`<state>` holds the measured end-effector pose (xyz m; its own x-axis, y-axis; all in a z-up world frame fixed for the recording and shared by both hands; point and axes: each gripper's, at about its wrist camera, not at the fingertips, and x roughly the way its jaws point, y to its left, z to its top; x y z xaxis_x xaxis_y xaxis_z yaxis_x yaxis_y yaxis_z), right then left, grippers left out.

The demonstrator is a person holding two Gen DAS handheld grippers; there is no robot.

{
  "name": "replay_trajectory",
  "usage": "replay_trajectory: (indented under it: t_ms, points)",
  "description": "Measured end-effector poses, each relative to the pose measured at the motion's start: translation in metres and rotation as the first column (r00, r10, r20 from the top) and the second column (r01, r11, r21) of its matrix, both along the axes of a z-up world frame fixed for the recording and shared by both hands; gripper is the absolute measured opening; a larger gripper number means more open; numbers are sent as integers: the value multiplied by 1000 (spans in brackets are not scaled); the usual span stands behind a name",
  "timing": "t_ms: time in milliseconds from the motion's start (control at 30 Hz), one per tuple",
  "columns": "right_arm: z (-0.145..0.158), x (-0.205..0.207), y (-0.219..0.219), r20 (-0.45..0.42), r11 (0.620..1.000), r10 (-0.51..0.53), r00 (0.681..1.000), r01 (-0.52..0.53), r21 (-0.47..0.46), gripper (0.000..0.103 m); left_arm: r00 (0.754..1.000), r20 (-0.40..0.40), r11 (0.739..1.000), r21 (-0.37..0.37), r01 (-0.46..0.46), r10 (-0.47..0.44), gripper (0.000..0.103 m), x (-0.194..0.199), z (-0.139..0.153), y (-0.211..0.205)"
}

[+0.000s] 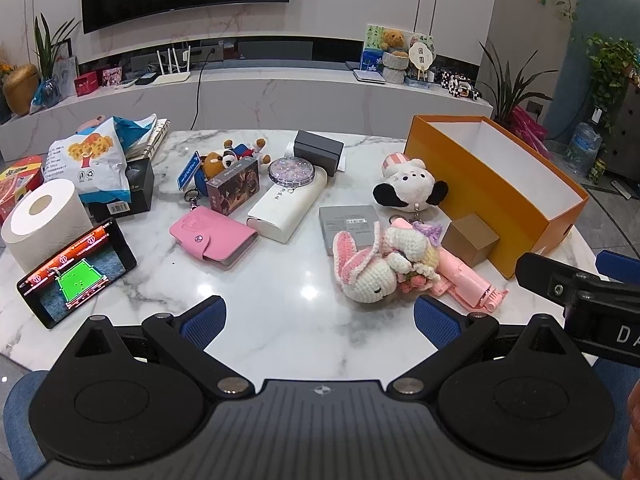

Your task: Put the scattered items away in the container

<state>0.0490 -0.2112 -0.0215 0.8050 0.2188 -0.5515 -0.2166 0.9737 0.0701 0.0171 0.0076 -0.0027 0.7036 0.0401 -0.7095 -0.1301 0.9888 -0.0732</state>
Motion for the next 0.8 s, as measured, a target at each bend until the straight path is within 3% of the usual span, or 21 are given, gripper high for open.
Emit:
replay_trajectory:
  t_ms: [500,800]
  points:
    - [-5,32,6,-18,1000,1,1000,-2,-18,103,1000,-10,1000,-14,21,-21,103,38,-7,4]
    - [-19,60,-1,-33,999,1,999,-2,-46,103,998,-46,998,-30,52,-53,103,68,-28,-3]
